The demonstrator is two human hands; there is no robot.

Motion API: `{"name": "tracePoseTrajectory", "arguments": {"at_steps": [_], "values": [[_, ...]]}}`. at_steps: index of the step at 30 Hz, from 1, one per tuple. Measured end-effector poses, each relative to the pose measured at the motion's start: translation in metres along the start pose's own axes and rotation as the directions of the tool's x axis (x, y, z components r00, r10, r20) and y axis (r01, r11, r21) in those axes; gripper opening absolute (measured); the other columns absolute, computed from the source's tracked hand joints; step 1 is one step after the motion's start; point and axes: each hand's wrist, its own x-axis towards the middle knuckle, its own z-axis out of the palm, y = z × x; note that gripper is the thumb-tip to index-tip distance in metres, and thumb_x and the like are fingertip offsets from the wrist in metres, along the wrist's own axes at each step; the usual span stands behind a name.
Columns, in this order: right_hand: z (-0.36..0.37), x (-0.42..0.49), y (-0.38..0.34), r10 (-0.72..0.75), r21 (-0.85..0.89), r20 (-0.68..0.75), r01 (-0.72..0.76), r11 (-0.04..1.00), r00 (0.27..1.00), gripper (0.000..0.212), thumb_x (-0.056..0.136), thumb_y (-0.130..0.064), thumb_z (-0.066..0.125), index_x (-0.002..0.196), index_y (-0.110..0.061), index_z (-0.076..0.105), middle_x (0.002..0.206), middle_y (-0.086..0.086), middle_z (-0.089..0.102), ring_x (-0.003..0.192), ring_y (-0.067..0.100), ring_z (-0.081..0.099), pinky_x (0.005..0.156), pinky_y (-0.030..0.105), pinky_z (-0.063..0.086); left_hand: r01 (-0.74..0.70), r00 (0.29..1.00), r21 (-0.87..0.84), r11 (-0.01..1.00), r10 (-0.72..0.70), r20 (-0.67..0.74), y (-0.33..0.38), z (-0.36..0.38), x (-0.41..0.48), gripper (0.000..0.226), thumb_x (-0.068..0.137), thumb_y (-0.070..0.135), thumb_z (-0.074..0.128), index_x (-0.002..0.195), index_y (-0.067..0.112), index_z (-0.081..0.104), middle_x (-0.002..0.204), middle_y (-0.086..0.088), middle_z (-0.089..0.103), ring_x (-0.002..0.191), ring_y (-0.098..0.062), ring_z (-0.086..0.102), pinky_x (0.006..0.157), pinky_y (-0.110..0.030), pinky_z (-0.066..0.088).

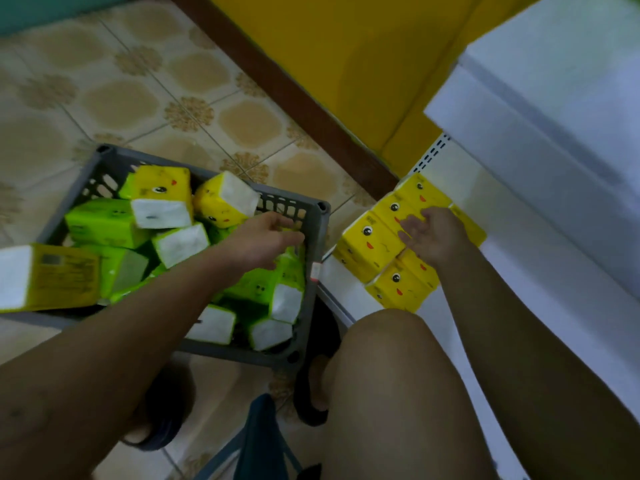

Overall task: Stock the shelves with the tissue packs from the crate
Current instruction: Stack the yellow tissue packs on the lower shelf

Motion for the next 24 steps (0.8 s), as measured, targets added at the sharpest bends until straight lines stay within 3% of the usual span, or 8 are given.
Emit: {"name": "tracePoseTrajectory", "arguments": {"at_steps": [4, 9, 12, 15, 17, 19, 21, 24], "values": [[0.085, -0.062, -0.008, -0.102, -0.346, 0.255, 0.189, 0.919, 0.961, 0.023, 0.100, -0.014, 0.044, 0.117, -0.002, 0.053, 0.102, 0.012, 0.062, 0.079, 0.021, 0.064, 0.074, 0.039, 0.054, 0.026, 0.992, 0.076, 0.997, -0.016, -0.125, -0.011, -0.058, -0.017, 0.038, 0.092, 0.032, 0.064, 0.125, 0.017, 0.054, 0.118, -0.010, 0.059, 0.106, -0.029, 0.058, 0.085, -0.044, 0.052], [0.178, -0.125, 0.022, 0.125, -0.661, 0.582, 0.377, 0.649, 0.803, 0.015, 0.102, -0.019, 0.043, 0.113, -0.013, 0.049, 0.106, 0.007, 0.062, 0.097, 0.025, 0.066, 0.081, 0.038, 0.054, 0.187, 0.910, 0.182, 0.965, -0.100, -0.402, -0.062, -0.125, -0.031, 0.046, 0.087, 0.029, 0.069, 0.127, 0.009, 0.056, 0.110, -0.013, 0.062, 0.091, -0.028, 0.058, 0.084, -0.038, 0.050], [0.214, -0.142, 0.055, 0.154, -0.663, 0.630, 0.424, 0.618, 0.761, 0.009, 0.099, -0.017, 0.046, 0.099, -0.013, 0.054, 0.097, 0.006, 0.063, 0.078, 0.018, 0.065, 0.069, 0.032, 0.053, 0.353, 0.790, 0.224, 0.908, -0.161, -0.592, -0.097, -0.167, -0.044, 0.053, 0.083, 0.037, 0.069, 0.128, 0.011, 0.054, 0.117, -0.017, 0.061, 0.104, -0.034, 0.058, 0.089, -0.041, 0.049], [0.233, -0.142, 0.092, 0.170, -0.706, 0.642, 0.489, 0.513, 0.748, 0.019, 0.094, -0.013, 0.049, 0.102, 0.001, 0.060, 0.107, 0.021, 0.067, 0.086, 0.032, 0.068, 0.066, 0.038, 0.053, 0.483, 0.633, 0.259, 0.837, -0.129, -0.764, -0.123, -0.210, -0.053, 0.069, 0.075, 0.046, 0.073, 0.129, 0.013, 0.047, 0.133, -0.023, 0.044, 0.123, -0.041, 0.042, 0.101, -0.051, 0.041], [0.240, -0.139, 0.108, 0.170, -0.734, 0.651, 0.556, 0.391, 0.740, 0.037, 0.091, -0.009, 0.049, 0.118, 0.017, 0.052, 0.112, 0.036, 0.059, 0.099, 0.048, 0.061, 0.059, 0.038, 0.037, 0.520, 0.616, 0.165, 0.838, -0.234, -0.752, -0.139, -0.227, -0.058, 0.087, 0.071, 0.044, 0.082, 0.139, 0.010, 0.039, 0.143, -0.022, 0.032, 0.131, -0.042, 0.033, 0.105, -0.054, 0.037], [0.246, -0.137, 0.112, 0.163, -0.741, 0.652, 0.578, 0.342, 0.741, 0.043, 0.091, -0.008, 0.048, 0.124, 0.020, 0.044, 0.116, 0.041, 0.051, 0.096, 0.055, 0.053, 0.067, 0.032, 0.022, 0.538, 0.634, 0.052, 0.841, -0.363, -0.683, -0.155, -0.232, -0.056, 0.101, 0.070, 0.045, 0.084, 0.146, 0.007, 0.029, 0.148, -0.023, 0.026, 0.132, -0.043, 0.034, 0.103, -0.055, 0.039], [0.251, -0.134, 0.111, 0.164, -0.734, 0.668, 0.604, 0.311, 0.726, 0.044, 0.092, -0.007, 0.047, 0.126, 0.021, 0.041, 0.116, 0.042, 0.050, 0.072, 0.043, 0.041, 0.069, 0.032, 0.020, 0.544, 0.652, 0.009, 0.839, -0.415, -0.635, -0.171, -0.233, -0.049, 0.104, 0.071, 0.041, 0.084, 0.147, 0.006, 0.024, 0.146, -0.024, 0.030, 0.126, -0.044, 0.040, 0.095, -0.055, 0.046], [0.257, -0.130, 0.112, 0.184, -0.736, 0.666, 0.595, 0.322, 0.723, 0.045, 0.093, -0.008, 0.046, 0.128, 0.019, 0.042, 0.119, 0.041, 0.051, 0.076, 0.030, 0.042, 0.068, 0.034, 0.024, 0.529, 0.664, -0.032, 0.848, -0.437, -0.607, -0.181, -0.228, -0.039, 0.103, 0.070, 0.037, 0.085, 0.145, 0.002, 0.024, 0.136, -0.022, 0.042, 0.118, -0.040, 0.048, 0.082, -0.047, 0.048]]}}
